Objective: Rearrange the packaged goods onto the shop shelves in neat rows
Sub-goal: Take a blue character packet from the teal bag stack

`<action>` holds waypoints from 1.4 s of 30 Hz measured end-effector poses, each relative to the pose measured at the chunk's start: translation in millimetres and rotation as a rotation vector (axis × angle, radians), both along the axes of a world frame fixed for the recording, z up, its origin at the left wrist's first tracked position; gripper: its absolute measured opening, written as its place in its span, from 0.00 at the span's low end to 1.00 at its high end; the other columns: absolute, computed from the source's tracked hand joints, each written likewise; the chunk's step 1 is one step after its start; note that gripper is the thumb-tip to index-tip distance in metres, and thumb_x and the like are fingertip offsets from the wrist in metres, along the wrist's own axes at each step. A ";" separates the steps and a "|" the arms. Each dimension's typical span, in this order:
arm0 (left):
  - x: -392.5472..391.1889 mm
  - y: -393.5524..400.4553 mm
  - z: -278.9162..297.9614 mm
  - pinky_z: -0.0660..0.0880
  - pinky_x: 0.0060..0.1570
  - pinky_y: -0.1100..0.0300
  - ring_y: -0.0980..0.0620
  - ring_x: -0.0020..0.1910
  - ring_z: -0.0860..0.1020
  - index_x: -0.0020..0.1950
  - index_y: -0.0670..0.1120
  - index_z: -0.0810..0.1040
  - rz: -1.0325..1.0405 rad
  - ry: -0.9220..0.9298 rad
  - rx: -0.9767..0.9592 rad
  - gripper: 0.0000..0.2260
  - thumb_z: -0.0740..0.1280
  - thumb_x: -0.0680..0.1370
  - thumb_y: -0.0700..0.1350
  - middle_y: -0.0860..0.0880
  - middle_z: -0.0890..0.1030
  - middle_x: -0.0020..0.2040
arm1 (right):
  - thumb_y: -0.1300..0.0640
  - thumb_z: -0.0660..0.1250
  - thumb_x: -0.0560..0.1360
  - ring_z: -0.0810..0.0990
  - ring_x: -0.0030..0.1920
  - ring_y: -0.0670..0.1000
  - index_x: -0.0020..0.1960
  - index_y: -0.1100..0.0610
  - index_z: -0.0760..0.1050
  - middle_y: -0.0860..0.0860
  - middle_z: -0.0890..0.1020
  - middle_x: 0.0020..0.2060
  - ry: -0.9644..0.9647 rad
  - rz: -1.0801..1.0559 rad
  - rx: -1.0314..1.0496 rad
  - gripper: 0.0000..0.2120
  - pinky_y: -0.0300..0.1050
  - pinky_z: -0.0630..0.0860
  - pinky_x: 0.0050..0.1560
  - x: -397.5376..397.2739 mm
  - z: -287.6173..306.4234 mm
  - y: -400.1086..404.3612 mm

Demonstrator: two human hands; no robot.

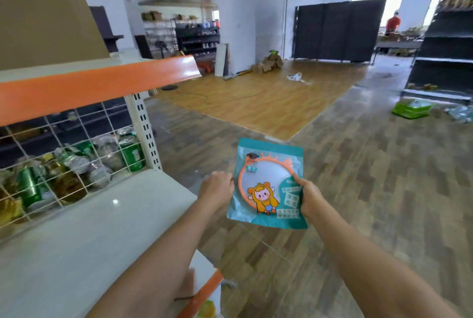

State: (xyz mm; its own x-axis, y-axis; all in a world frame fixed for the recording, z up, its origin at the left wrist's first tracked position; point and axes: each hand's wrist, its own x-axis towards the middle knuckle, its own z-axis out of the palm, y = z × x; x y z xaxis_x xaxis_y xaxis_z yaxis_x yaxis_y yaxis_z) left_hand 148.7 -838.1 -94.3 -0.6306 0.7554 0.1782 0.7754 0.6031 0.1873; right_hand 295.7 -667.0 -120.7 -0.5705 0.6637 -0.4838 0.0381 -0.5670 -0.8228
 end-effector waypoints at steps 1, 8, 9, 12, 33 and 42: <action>-7.2 0.6 1.9 0.70 0.55 0.51 0.41 0.57 0.74 0.54 0.40 0.75 0.022 0.013 -0.003 0.12 0.54 0.81 0.44 0.41 0.78 0.55 | 0.54 0.66 0.76 0.78 0.36 0.53 0.47 0.61 0.72 0.53 0.79 0.37 0.007 0.024 0.000 0.09 0.48 0.75 0.41 -11.1 0.8 4.2; -50.9 -9.6 10.5 0.71 0.50 0.51 0.42 0.56 0.74 0.54 0.41 0.75 0.255 -0.003 0.010 0.13 0.53 0.81 0.44 0.42 0.78 0.55 | 0.54 0.66 0.76 0.77 0.35 0.53 0.43 0.59 0.73 0.53 0.79 0.35 0.039 0.267 0.037 0.09 0.47 0.74 0.39 -96.5 15.2 23.8; -56.1 -13.5 11.4 0.72 0.50 0.51 0.43 0.55 0.74 0.55 0.42 0.75 0.289 -0.013 0.021 0.13 0.53 0.81 0.44 0.42 0.78 0.55 | 0.54 0.66 0.76 0.77 0.34 0.53 0.42 0.59 0.73 0.53 0.79 0.35 0.038 0.306 0.043 0.09 0.47 0.74 0.39 -107.6 18.8 23.5; -72.6 -28.7 10.4 0.74 0.50 0.51 0.43 0.53 0.76 0.57 0.43 0.76 0.426 -0.066 0.084 0.14 0.54 0.81 0.45 0.43 0.80 0.54 | 0.54 0.64 0.77 0.77 0.34 0.53 0.42 0.59 0.72 0.53 0.79 0.34 0.065 0.444 0.056 0.09 0.47 0.74 0.39 -139.5 25.9 19.9; -47.0 -133.4 8.1 0.74 0.37 0.60 0.51 0.40 0.78 0.54 0.43 0.74 0.952 -0.968 1.025 0.07 0.64 0.80 0.46 0.47 0.79 0.43 | 0.52 0.66 0.76 0.80 0.39 0.54 0.51 0.60 0.73 0.54 0.81 0.41 0.012 1.035 -0.018 0.11 0.50 0.78 0.44 -232.4 7.2 -87.3; -65.1 -150.6 -0.2 0.74 0.33 0.60 0.51 0.35 0.75 0.42 0.44 0.71 1.045 -0.911 1.048 0.08 0.65 0.80 0.44 0.46 0.77 0.38 | 0.60 0.62 0.79 0.78 0.49 0.56 0.61 0.61 0.72 0.58 0.78 0.52 -0.073 1.018 0.429 0.11 0.51 0.77 0.53 -254.9 9.4 -87.8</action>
